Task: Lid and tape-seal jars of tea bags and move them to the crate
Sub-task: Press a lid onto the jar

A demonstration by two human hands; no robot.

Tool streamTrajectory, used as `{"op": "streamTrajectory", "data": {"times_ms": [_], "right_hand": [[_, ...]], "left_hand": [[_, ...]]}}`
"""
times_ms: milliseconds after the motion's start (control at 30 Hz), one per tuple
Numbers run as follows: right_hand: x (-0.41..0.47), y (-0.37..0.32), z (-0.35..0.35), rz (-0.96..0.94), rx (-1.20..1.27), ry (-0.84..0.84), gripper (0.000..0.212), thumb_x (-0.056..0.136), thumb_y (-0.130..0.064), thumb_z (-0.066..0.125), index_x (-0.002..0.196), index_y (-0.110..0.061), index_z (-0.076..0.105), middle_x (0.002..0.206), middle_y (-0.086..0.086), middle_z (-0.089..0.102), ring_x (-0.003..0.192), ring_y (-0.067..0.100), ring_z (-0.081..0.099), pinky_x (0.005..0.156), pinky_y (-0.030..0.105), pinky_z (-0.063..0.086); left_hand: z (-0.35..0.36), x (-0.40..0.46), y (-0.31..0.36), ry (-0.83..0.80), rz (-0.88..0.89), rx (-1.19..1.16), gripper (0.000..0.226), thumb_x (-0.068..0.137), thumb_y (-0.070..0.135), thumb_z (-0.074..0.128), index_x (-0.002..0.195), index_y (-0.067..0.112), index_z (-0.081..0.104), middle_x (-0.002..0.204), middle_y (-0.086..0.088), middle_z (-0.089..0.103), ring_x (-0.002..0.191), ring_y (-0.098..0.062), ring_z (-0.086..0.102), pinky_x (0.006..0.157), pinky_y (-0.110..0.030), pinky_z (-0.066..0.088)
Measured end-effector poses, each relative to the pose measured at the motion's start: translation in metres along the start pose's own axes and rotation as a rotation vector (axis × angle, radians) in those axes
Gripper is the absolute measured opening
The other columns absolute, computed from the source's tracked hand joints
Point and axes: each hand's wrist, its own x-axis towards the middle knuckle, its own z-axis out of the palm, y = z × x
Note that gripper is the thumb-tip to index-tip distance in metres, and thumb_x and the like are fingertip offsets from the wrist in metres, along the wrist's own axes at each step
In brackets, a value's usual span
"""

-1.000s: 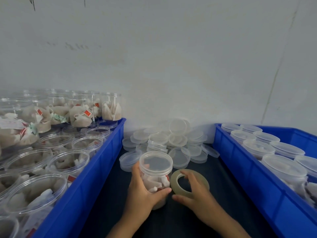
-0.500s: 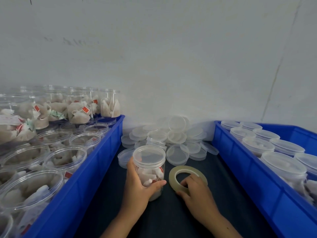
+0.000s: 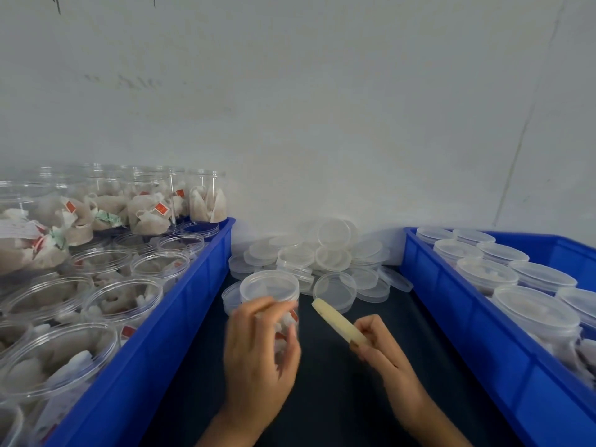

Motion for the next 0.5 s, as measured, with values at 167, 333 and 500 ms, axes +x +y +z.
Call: {"op": "streamTrajectory", "data": {"times_ms": [167,333,500], "right_hand": [[-0.004,-0.008,0.003,-0.177,0.053,0.055,0.032,0.08,-0.058,0.052,0.08,-0.027,0.058,0.072,0.006,0.05,0.065,0.021,0.045,0.061,0.029,0.038],[-0.005,-0.011,0.003,-0.261,0.04,0.073,0.029,0.083,-0.054,0.052,0.074,-0.027,0.059,0.067,0.0,0.05,0.059,0.009,0.043,0.055,0.02,0.035],[-0.006,-0.011,-0.001,-0.257,-0.021,0.017,0.032,0.081,-0.058,0.054,0.076,-0.027,0.059,0.07,0.005,0.053,0.06,0.008,0.046,0.057,0.019,0.037]], "left_hand": [[0.008,-0.01,0.014,-0.378,-0.129,-0.222,0.054,0.092,0.028,0.058,0.14,0.038,0.037,0.118,0.026,0.046,0.107,0.004,0.053,0.084,-0.009,0.047],[0.011,-0.012,0.018,-0.413,-0.643,-0.65,0.052,0.095,0.008,0.057,0.137,0.035,0.041,0.107,0.015,0.063,0.101,-0.007,0.065,0.077,-0.021,0.055],[0.014,-0.01,0.022,-0.395,-0.916,-0.918,0.057,0.083,0.032,0.055,0.138,0.026,0.043,0.114,0.001,0.067,0.1,-0.013,0.069,0.072,-0.026,0.057]]}}
